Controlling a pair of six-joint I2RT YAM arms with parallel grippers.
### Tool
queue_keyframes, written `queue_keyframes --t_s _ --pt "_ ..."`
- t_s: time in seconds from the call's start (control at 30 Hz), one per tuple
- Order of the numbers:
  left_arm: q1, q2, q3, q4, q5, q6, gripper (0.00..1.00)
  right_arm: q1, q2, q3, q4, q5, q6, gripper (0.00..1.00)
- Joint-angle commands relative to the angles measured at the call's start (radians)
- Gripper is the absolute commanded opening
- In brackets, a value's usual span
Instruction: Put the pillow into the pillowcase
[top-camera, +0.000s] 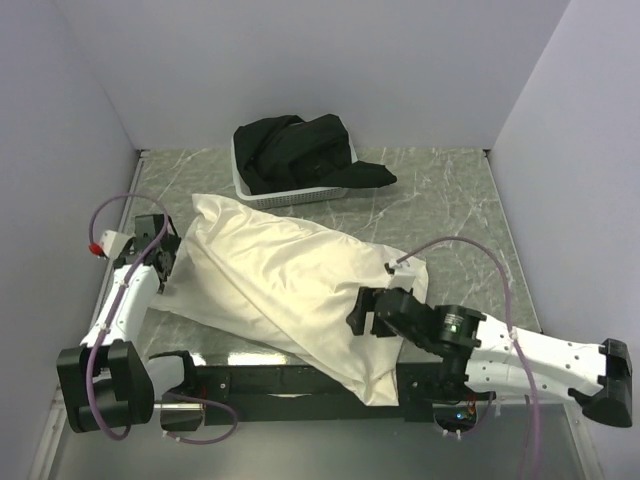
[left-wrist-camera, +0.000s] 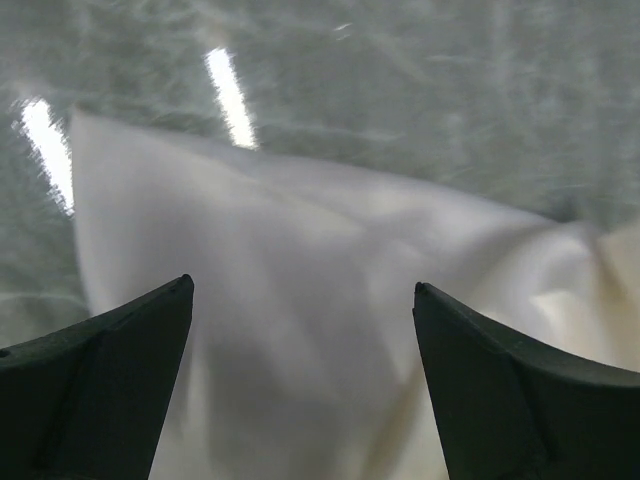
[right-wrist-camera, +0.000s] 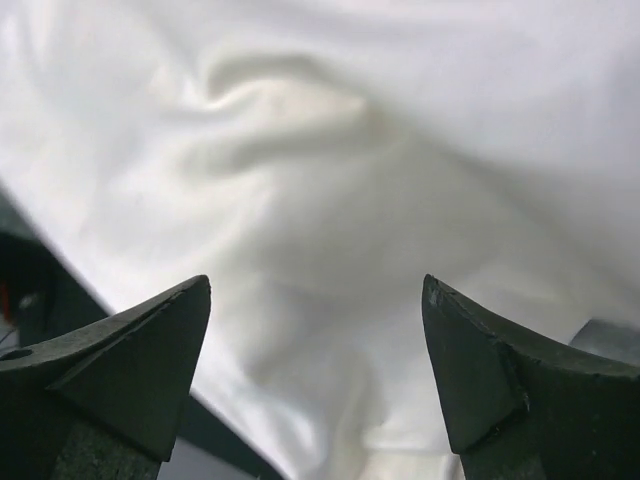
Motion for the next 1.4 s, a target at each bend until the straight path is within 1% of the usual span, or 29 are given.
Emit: queue_keyframes --t_s 0.0,0.1,0.23,0.3,0.33,0.37,0.4,0.43,0.47,0.5,0.53,0.57,0.6,0.63,0.67,0.73,0.8,0.87,0.93,1.03,1.07,1.1,1.13,1.17,1.2,1.23,1.27,1.33,1.37 --pt "0.009 0.025 -0.08 0.02 0.014 -0.088 0.95 -0.144 0.116 0.009 0.137 -0.076 -0.178 0.93" --pt "0.013 0.037 -0.108 -0.002 -0.043 -0.139 0.92 -0.207 0.182 0.018 0.283 -0.153 -0.2 0.93" --pt "0.067 0.046 -0.167 0.018 -0.063 -0.169 0.89 -0.244 0.302 0.029 0.375 -0.202 -0.198 0.93" --pt "0.087 0.072 -0.18 0.024 -0.077 -0.197 0.88 -0.262 0.336 0.024 0.419 -0.226 -0.191 0.88" --pt "0.111 0.08 -0.192 0.035 -0.083 -0.2 0.85 -0.265 0.352 0.014 0.432 -0.228 -0.189 0.84" --pt "0.122 0.091 -0.201 0.05 -0.081 -0.189 0.83 -0.27 0.36 0.006 0.443 -0.236 -0.185 0.73" --pt "0.133 0.097 -0.209 0.063 -0.078 -0.183 0.8 -0.281 0.365 -0.002 0.471 -0.243 -0.183 0.64" --pt "0.154 0.103 -0.221 0.086 -0.071 -0.18 0.64 -0.3 0.374 -0.015 0.482 -0.268 -0.183 0.54" --pt "0.163 0.111 -0.224 0.098 -0.055 -0.156 0.53 -0.313 0.379 -0.017 0.493 -0.278 -0.185 0.31" --pt "0.168 0.114 -0.223 0.103 -0.051 -0.151 0.43 -0.321 0.382 -0.016 0.495 -0.286 -0.189 0.2" --pt "0.174 0.112 -0.215 0.098 -0.058 -0.14 0.2 -0.34 0.382 -0.005 0.486 -0.291 -0.195 0.12" --pt "0.177 0.109 -0.206 0.084 -0.064 -0.131 0.11 -0.353 0.374 0.006 0.47 -0.294 -0.213 0.0" --pt "0.188 0.105 -0.192 0.066 -0.07 -0.12 0.01 -0.368 0.36 0.015 0.426 -0.288 -0.226 0.0" --pt "0.206 0.097 -0.153 0.046 -0.075 -0.11 0.01 -0.388 0.316 0.035 0.4 -0.282 -0.237 0.0" --pt "0.214 0.077 -0.129 -0.012 -0.086 -0.082 0.01 -0.432 0.29 0.046 0.374 -0.273 -0.264 0.0" --pt "0.232 0.05 -0.05 -0.092 -0.144 -0.073 0.01 -0.48 0.22 0.092 0.291 -0.263 -0.296 0.0" --pt "0.257 -0.013 -0.013 -0.163 -0.17 -0.044 0.01 -0.549 0.189 0.124 0.218 -0.249 -0.341 0.0" --pt "0.324 -0.077 0.013 -0.181 -0.183 0.004 0.01 -0.603 0.152 0.153 0.187 -0.259 -0.375 0.0" --pt "0.39 -0.108 0.018 -0.174 -0.161 0.065 0.01 -0.623 0.127 0.158 0.173 -0.28 -0.388 0.0" --pt "0.406 -0.135 -0.006 -0.175 -0.159 0.081 0.01 -0.623 0.13 0.123 0.183 -0.338 -0.402 0.0" --pt "0.406 -0.142 -0.022 -0.178 -0.15 0.076 0.01 -0.623 0.135 0.106 0.194 -0.367 -0.402 0.03" --pt "0.406 -0.148 -0.039 -0.175 -0.144 0.076 0.02 -0.62 0.135 0.084 0.22 -0.407 -0.404 0.09" --pt "0.406 -0.154 -0.068 -0.169 -0.137 0.073 0.04 -0.614 0.132 0.045 0.225 -0.41 -0.404 0.16" --pt "0.406 -0.168 -0.079 -0.169 -0.121 0.073 0.08 -0.604 0.126 0.026 0.229 -0.41 -0.402 0.39" --pt "0.404 -0.174 -0.085 -0.166 -0.109 0.078 0.2 -0.597 0.109 0.008 0.232 -0.415 -0.405 0.51" --pt "0.406 -0.181 -0.082 -0.16 -0.101 0.094 0.56 -0.582 0.098 -0.014 0.229 -0.421 -0.405 0.6" --pt "0.406 -0.193 -0.074 -0.158 -0.097 0.102 0.72 -0.574 0.086 -0.019 0.219 -0.415 -0.402 0.74" --pt "0.406 -0.21 -0.036 -0.122 -0.058 0.143 0.88 -0.545 0.038 -0.009 0.167 -0.372 -0.395 0.84" --pt "0.404 -0.213 -0.02 -0.103 -0.029 0.159 0.9 -0.537 0.018 -0.006 0.148 -0.371 -0.392 0.89"
